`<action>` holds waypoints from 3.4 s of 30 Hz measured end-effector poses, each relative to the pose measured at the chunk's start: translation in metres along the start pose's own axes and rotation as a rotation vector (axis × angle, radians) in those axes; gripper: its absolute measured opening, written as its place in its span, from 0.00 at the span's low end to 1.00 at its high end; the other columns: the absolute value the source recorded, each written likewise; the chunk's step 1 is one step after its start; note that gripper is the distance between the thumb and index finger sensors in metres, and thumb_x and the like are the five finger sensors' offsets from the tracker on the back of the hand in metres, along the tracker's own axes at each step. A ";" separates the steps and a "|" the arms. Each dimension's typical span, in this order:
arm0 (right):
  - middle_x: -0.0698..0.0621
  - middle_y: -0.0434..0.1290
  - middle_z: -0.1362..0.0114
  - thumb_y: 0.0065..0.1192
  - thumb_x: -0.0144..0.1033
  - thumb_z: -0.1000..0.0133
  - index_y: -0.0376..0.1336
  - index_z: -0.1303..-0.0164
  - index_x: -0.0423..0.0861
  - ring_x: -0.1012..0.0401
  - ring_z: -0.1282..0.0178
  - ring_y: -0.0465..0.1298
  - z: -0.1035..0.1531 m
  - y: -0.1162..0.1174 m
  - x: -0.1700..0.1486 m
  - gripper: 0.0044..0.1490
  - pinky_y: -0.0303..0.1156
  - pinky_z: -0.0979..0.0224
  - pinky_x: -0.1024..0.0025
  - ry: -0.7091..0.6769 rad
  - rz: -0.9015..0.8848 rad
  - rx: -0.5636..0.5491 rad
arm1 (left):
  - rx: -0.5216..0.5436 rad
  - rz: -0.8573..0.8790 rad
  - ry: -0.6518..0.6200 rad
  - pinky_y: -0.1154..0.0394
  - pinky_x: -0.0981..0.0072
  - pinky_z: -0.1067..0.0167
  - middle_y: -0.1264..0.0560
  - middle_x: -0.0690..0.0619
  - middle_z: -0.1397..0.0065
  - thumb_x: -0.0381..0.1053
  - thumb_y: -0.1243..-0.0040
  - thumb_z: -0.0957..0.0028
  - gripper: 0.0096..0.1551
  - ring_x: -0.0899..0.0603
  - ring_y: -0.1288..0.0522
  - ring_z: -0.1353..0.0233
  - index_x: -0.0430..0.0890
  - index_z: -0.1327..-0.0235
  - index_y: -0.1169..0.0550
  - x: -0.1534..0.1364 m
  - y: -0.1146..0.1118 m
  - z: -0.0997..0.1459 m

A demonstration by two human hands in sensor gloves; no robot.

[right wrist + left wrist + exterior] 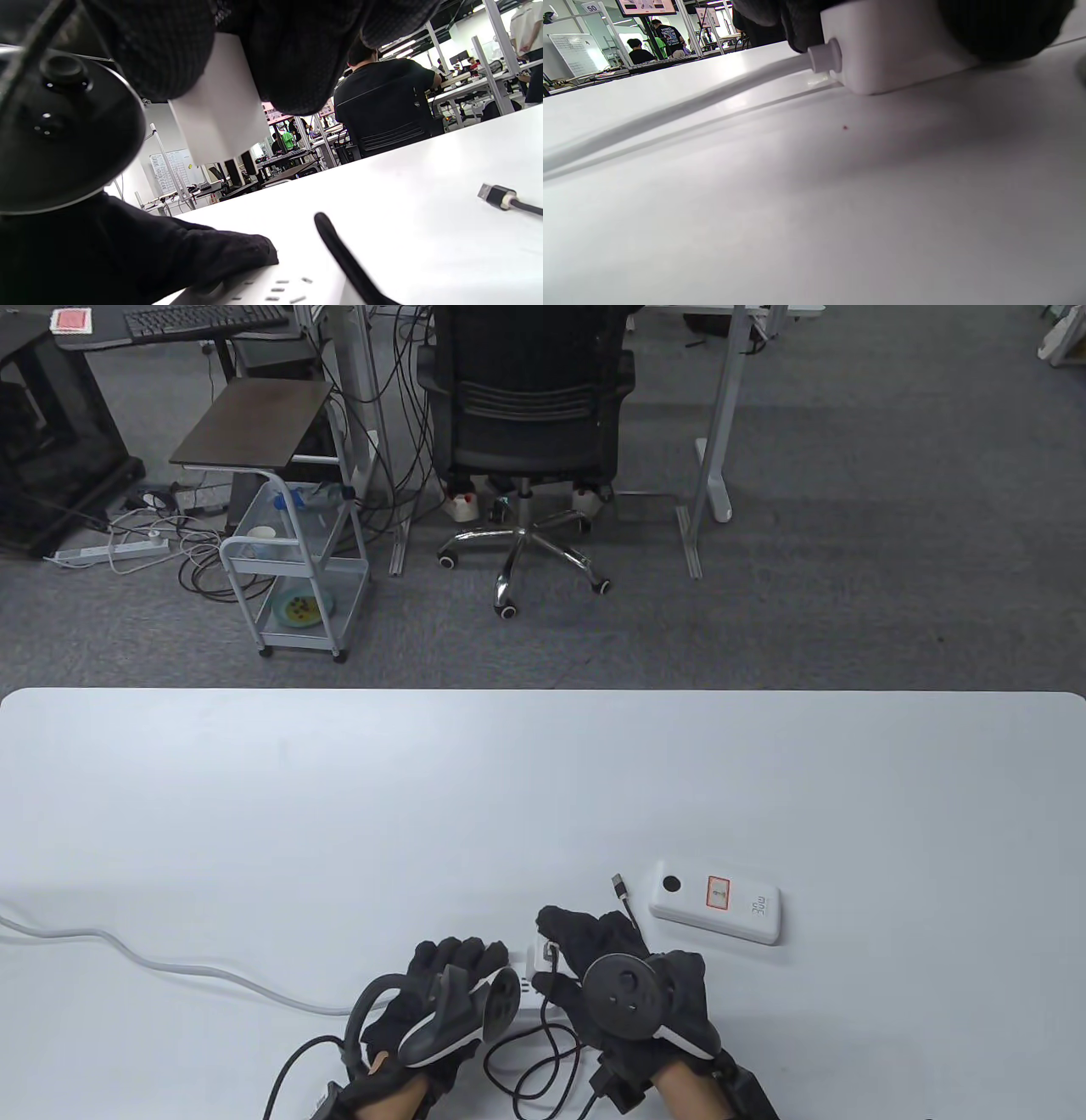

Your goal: Unplug the charger and disconnect the battery pack

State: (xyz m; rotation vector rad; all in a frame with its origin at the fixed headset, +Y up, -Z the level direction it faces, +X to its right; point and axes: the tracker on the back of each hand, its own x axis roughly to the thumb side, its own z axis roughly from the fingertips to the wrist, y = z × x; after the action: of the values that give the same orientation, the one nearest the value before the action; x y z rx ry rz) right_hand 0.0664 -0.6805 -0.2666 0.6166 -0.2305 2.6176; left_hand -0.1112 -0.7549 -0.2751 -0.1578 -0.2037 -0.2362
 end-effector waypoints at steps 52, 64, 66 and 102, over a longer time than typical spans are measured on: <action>0.46 0.73 0.28 0.67 0.55 0.54 0.60 0.27 0.50 0.53 0.38 0.78 0.038 -0.018 -0.106 0.45 0.59 0.24 0.40 0.313 0.634 0.252 | 0.072 -0.005 0.026 0.38 0.56 0.15 0.34 0.62 0.13 0.76 0.42 0.58 0.51 0.49 0.30 0.12 0.67 0.17 0.39 -0.028 0.007 0.017; 0.48 0.74 0.30 0.64 0.60 0.57 0.62 0.30 0.52 0.55 0.40 0.78 0.028 0.014 -0.120 0.44 0.60 0.25 0.44 0.275 0.539 0.307 | 0.074 0.013 0.024 0.38 0.56 0.15 0.34 0.62 0.13 0.77 0.43 0.59 0.51 0.48 0.30 0.12 0.66 0.17 0.39 -0.030 0.006 0.017; 0.48 0.72 0.28 0.63 0.59 0.56 0.60 0.29 0.52 0.54 0.38 0.77 0.028 0.014 -0.120 0.44 0.59 0.25 0.44 0.272 0.531 0.311 | 0.073 0.022 0.021 0.38 0.56 0.15 0.34 0.62 0.13 0.77 0.44 0.58 0.50 0.48 0.30 0.12 0.66 0.17 0.39 -0.030 0.006 0.017; 0.37 0.43 0.12 0.36 0.65 0.51 0.38 0.17 0.48 0.39 0.16 0.52 0.029 0.020 -0.077 0.54 0.52 0.25 0.34 0.166 0.458 0.171 | 0.178 0.063 0.053 0.47 0.48 0.14 0.50 0.52 0.07 0.85 0.59 0.61 0.64 0.40 0.46 0.07 0.55 0.12 0.53 -0.044 0.010 0.021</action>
State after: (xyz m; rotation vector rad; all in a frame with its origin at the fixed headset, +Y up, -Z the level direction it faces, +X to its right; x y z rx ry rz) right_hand 0.1305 -0.7345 -0.2769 0.4366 -0.1044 3.1375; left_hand -0.1542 -0.7324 -0.2662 0.0183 -0.1657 -0.1588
